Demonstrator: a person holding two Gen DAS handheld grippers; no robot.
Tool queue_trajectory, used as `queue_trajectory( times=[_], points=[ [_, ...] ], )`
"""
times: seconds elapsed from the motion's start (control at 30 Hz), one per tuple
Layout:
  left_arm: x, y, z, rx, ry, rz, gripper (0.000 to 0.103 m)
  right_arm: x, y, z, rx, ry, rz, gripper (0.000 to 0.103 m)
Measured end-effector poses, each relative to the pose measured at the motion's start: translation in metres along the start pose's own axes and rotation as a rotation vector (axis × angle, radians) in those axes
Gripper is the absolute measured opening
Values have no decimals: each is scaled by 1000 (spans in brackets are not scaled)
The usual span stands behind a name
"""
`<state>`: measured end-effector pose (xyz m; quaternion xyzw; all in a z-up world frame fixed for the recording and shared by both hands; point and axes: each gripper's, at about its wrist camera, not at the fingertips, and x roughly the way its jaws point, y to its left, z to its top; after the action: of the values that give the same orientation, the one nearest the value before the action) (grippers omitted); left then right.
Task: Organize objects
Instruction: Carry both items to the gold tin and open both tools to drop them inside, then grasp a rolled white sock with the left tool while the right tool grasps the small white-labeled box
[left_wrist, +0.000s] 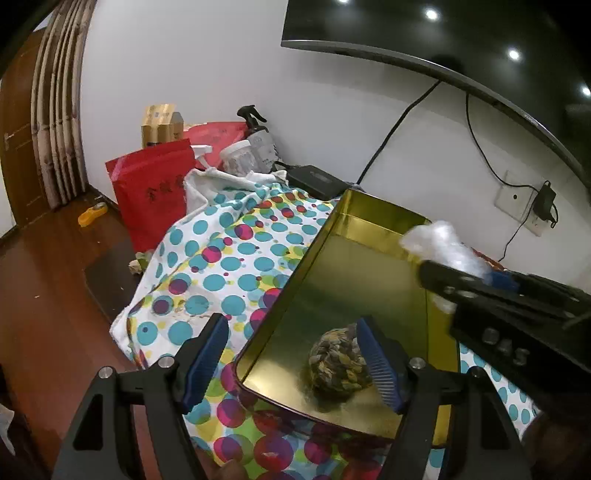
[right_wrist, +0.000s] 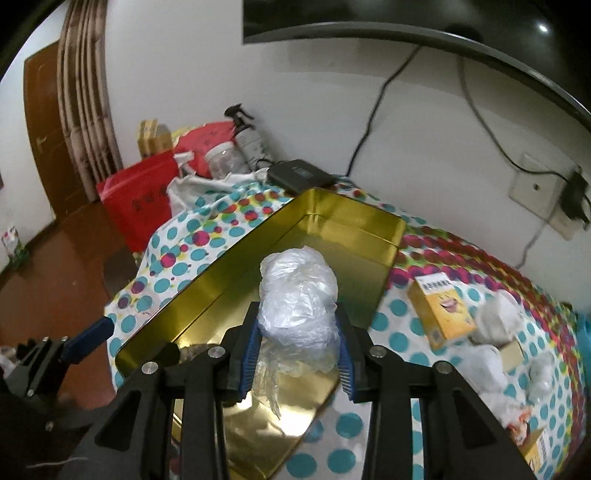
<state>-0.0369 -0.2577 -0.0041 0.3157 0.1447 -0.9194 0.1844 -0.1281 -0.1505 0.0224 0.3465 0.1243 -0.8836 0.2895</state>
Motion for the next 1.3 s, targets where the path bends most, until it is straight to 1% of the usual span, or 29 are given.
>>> queue_trajectory(
  times=[0.1, 0.23, 0.3, 0.33, 0.4, 0.47, 0.53, 0.57, 0.67, 0.8, 0.9, 0.97, 1.07, 1.1, 1.2, 1.27, 1.3],
  points=[
    [4, -2, -2, 4, 13, -12, 74, 11, 3, 1, -2, 17, 5, 36],
    [7, -3, -4, 12, 19, -12, 74, 25, 2, -1, 5, 46, 6, 40],
    [8, -4, -4, 21, 20, -9, 74, 27, 1, -1, 10, 46, 6, 41],
    [8, -5, -4, 20, 18, -10, 74, 26, 1, -2, 13, 41, 7, 44],
    [8, -4, -4, 14, 11, -17, 74, 19, -2, -2, 25, 20, 12, 52],
    [7, -6, -4, 21, 0, -23, 74, 4, -11, -4, 45, -29, 7, 68],
    [5, -11, -6, 43, -13, -25, 74, -13, -27, -10, 77, -74, -14, 73],
    [4, -13, -6, 53, -19, -30, 74, -22, -36, -15, 97, -92, -21, 73],
    [-7, -23, -6, 86, -73, -37, 74, -45, -67, -34, 137, -129, -92, 75],
    [-23, -41, -5, 127, -141, -90, 74, -67, -115, -67, 176, -138, -206, 76],
    [-29, -64, -10, 157, -140, -187, 74, -80, -151, -92, 190, -125, -282, 77],
    [-27, -86, -16, 190, -106, -246, 74, -89, -170, -108, 214, -118, -299, 77],
    [-23, -128, -31, 274, -81, -301, 74, -101, -188, -133, 245, -106, -309, 77],
    [-19, -147, -38, 319, -58, -322, 74, -106, -192, -141, 254, -106, -315, 78],
    [-8, -187, -55, 410, -11, -364, 74, -118, -200, -165, 277, -94, -334, 80],
    [-2, -205, -60, 446, 8, -380, 74, -124, -207, -182, 298, -87, -347, 80],
    [3, -214, -62, 463, 31, -391, 74, -127, -212, -190, 328, -83, -337, 80]
  ],
)
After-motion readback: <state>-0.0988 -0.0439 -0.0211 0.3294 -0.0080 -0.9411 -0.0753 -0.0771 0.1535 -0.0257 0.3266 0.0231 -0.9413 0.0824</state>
